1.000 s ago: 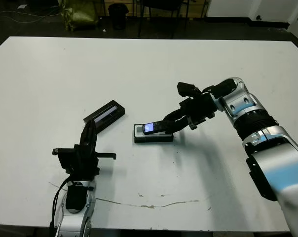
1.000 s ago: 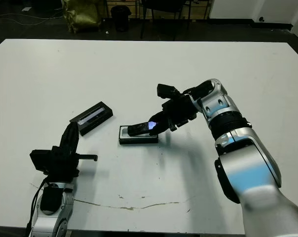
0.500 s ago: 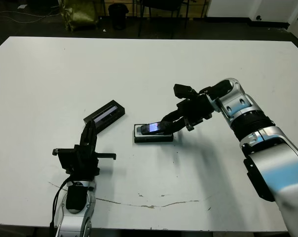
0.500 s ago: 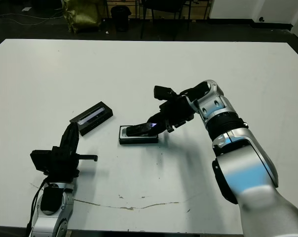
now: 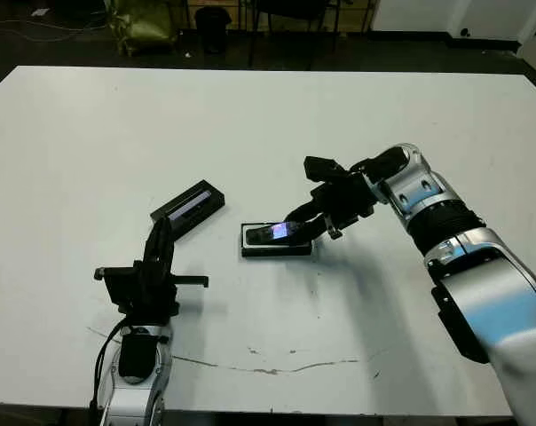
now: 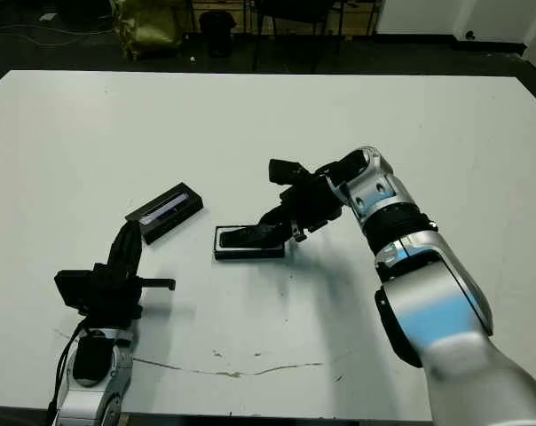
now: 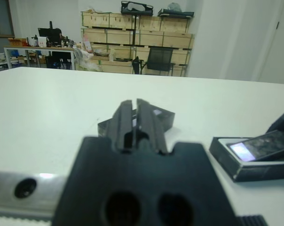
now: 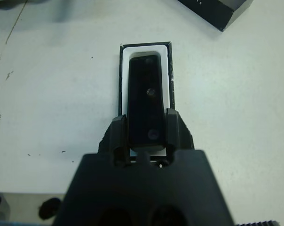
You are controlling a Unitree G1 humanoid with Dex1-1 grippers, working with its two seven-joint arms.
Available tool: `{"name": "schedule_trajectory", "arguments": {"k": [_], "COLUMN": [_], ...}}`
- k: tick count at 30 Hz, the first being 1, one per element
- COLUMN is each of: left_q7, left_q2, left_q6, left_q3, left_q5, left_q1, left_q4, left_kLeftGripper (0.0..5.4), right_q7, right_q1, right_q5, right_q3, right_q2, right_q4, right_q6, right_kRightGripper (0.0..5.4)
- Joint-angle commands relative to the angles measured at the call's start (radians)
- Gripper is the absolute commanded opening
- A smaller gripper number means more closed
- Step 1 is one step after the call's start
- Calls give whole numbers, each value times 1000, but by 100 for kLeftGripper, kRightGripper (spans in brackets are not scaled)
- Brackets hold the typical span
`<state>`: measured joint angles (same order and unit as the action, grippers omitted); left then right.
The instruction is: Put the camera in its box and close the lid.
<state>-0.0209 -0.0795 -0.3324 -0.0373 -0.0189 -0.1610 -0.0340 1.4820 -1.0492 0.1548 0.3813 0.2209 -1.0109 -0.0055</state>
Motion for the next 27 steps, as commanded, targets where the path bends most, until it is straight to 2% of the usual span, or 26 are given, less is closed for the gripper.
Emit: {"name": "schedule_trajectory", "arguments": {"k": [1, 13, 21, 23, 27], "left_q7": [-3, 4, 5, 4, -4], "left_q2": [4, 4, 8, 7, 6], "left_q6": [23, 3, -8, -3, 7], "left_q3": [-3, -5, -3, -4, -6], "left_q5": [-5, 1, 1, 2, -9], "left_q1": [-19, -18, -11, -12, -17], "left_q4": [0, 12, 23, 21, 11], "left_kLeftGripper": [0, 0, 0, 0, 0], "right_q7": [-8, -33, -23, 10, 34], "right_q1": [17, 20, 19, 15, -2], "right_q5": [20, 20, 7, -7, -4], "right_q3": [18, 14, 4, -4, -2], "right_q2": [-14, -29, -33, -34, -30], "right_q4": [-11, -13, -4, -23, -56], "right_q6": [-16, 6, 54, 31, -5], "right_kRightGripper": [48, 48, 47, 46, 127]}}
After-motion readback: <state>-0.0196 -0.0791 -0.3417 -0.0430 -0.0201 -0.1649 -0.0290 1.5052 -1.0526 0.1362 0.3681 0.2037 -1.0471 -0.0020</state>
